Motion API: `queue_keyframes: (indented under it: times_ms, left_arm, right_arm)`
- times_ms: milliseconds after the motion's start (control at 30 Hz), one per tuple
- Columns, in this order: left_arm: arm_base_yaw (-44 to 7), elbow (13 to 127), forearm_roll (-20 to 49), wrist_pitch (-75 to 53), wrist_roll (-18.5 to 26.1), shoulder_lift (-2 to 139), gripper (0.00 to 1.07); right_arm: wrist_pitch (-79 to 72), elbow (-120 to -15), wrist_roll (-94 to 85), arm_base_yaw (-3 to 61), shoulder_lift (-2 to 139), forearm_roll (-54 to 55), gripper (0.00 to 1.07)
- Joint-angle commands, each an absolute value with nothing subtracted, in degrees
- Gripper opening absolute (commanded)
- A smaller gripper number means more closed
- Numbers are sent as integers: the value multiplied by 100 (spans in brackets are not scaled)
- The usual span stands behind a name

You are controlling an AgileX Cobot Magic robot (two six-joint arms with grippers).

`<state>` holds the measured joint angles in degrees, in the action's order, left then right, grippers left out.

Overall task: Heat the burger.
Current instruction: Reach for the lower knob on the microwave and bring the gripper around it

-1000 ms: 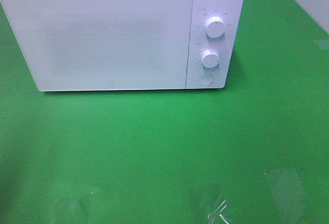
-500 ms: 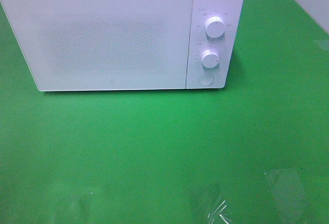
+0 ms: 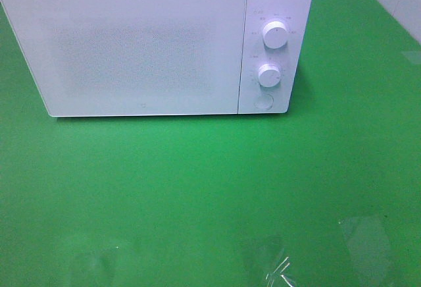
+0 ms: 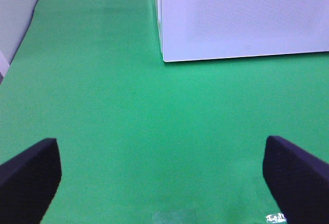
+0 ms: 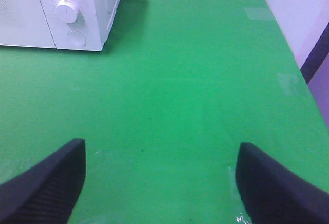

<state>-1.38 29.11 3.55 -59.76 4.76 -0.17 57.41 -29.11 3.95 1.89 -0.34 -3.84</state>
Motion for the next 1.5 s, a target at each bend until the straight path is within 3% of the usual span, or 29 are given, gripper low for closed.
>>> queue_keyframes:
  times_ms: [33, 1500]
  left_arm:
    - [-126, 2888, 367, -5970, 470, -155, 100]
    - [-126, 2888, 367, -5970, 470, -149, 100]
  right_arm:
    - [5735, -2899, 453, 143, -166, -395, 76]
    - [5672, -3100, 453, 143, 80, -395, 76]
